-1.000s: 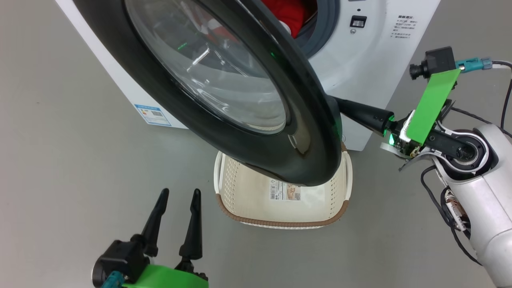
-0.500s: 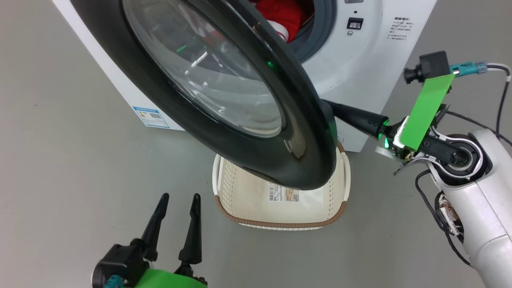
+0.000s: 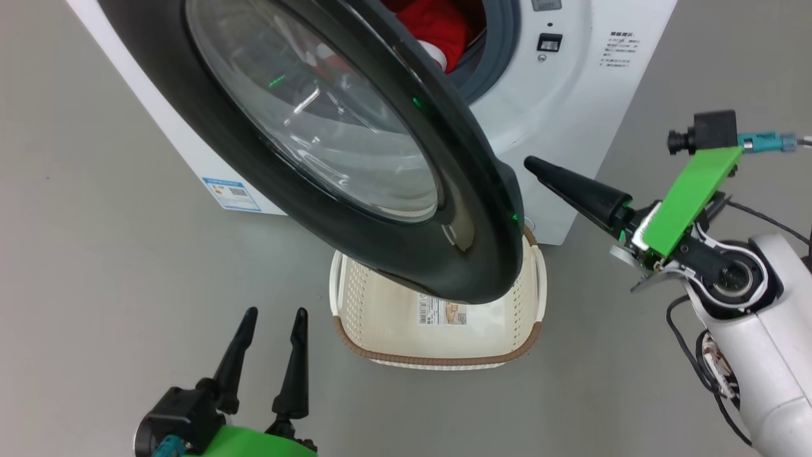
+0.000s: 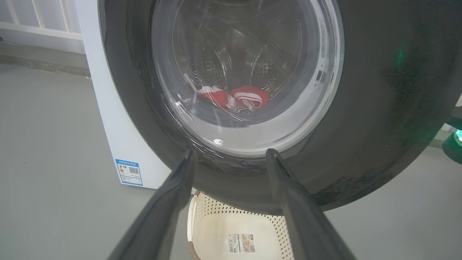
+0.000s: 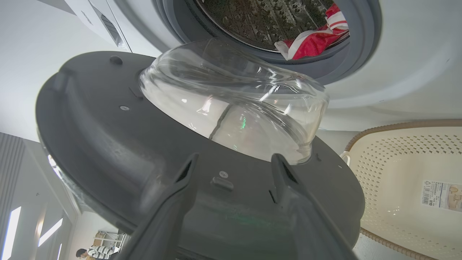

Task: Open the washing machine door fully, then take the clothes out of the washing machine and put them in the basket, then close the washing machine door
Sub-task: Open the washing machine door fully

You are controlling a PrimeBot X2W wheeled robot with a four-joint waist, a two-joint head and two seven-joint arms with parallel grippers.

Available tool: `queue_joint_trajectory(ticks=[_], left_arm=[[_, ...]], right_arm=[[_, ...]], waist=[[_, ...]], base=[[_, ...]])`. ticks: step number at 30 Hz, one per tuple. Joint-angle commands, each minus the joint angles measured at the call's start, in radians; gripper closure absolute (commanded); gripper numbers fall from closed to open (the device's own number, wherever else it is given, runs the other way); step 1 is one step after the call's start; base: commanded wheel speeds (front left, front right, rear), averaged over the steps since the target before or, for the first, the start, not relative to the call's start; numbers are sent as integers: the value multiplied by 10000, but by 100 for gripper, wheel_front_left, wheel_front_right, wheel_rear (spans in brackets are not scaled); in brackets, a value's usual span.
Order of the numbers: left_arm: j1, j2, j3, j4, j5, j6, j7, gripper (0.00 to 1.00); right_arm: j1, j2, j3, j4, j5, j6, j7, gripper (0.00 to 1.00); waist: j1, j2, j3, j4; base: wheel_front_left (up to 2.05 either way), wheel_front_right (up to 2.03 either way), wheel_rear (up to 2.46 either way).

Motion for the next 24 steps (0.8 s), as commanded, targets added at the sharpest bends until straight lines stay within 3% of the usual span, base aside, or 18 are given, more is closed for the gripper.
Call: queue_joint_trajectory(ticks=[1,12,24], left_arm=[[-47,87,397,-183,104,-88,-122,0],[114,87,797,-139,311,-291,-122,0],[313,87,1183,-91,494,-487,-122,0]], right_arm=[[275,-31,15,-331,-17,77,-123,0],[1674,-91,-216,-569,150,77,-762,0],[3233,-213,-560,-826,-192,77,-2172,0]], waist=[[0,-1,-60,-84],[0,-1,-206,-576],[0,-1,-388,-949]], base=[[0,0,0],[0,0,0],[0,0,0]])
